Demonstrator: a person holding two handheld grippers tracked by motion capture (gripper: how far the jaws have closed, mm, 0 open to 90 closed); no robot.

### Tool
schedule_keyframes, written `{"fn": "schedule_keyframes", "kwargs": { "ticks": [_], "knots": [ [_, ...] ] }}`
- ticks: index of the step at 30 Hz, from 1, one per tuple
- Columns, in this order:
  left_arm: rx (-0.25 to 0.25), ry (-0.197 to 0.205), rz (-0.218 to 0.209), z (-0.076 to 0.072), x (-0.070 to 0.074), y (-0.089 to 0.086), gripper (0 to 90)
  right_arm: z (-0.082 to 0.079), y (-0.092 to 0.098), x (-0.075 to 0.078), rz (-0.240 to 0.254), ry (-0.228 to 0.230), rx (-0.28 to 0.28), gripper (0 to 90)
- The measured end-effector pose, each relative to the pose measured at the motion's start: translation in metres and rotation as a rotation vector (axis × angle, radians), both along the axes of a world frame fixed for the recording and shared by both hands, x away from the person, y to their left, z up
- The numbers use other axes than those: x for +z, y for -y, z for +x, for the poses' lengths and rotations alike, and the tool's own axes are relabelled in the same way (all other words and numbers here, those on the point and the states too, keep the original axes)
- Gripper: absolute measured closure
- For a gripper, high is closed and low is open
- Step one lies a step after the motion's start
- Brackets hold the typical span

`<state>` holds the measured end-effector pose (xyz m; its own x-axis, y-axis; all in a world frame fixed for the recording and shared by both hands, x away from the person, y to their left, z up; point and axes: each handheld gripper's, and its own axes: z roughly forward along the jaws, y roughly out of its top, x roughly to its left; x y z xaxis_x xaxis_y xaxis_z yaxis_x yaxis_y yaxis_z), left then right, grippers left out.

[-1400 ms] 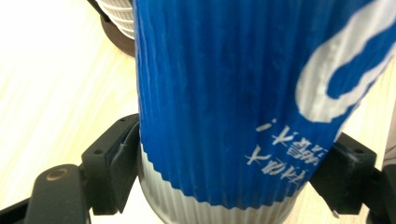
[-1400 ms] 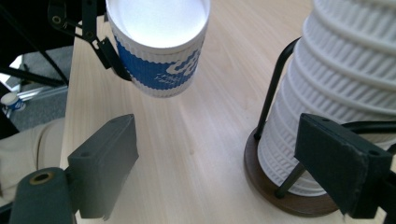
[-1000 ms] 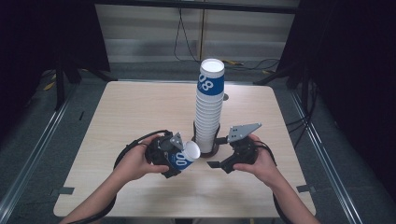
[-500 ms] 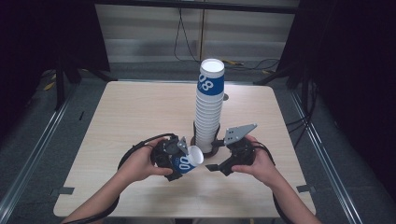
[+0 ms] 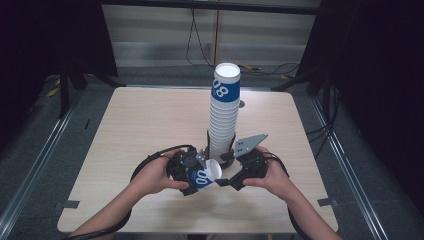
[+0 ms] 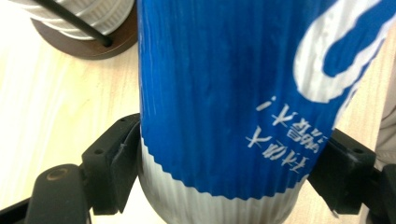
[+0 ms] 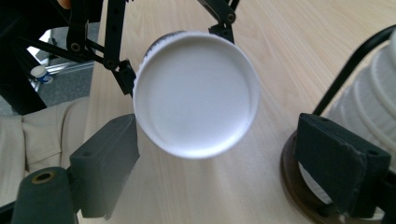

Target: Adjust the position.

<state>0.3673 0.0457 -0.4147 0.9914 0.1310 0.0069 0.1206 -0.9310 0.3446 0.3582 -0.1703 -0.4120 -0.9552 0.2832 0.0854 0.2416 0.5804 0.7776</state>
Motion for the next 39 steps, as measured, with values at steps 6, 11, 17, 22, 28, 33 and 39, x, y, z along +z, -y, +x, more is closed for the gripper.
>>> {"fn": "schedule_keyframes", "kwargs": {
  "ticks": [6,11,17,22,28,33,39],
  "knots": [
    [-0.014,-0.003,0.016,-0.001,0.0,0.004,19.6,0.0,-0.006,-0.004,-0.017,-0.011,0.017,13.5],
    [-0.022,-0.012,0.031,-0.002,0.0,0.007,19.6,-0.001,-0.009,-0.007,-0.016,-0.016,0.034,17.0],
    [-0.029,-0.019,0.037,-0.002,-0.002,0.009,19.6,-0.002,-0.01,-0.009,-0.001,-0.017,0.055,21.6],
    [-0.033,-0.015,0.035,-0.001,-0.002,0.009,19.5,-0.003,-0.012,-0.01,-0.002,-0.023,0.076,27.6],
    [-0.031,-0.011,0.027,-0.002,0.0,0.007,19.5,-0.002,-0.011,-0.011,-0.002,-0.023,0.076,27.7],
    [-0.036,-0.009,0.035,-0.001,0.002,0.008,19.5,-0.002,-0.01,-0.013,-0.011,-0.029,0.071,27.2],
    [-0.036,-0.001,0.026,-0.001,0.002,0.008,19.5,-0.002,-0.01,-0.014,-0.009,-0.025,0.07,27.3]
  ]
}}
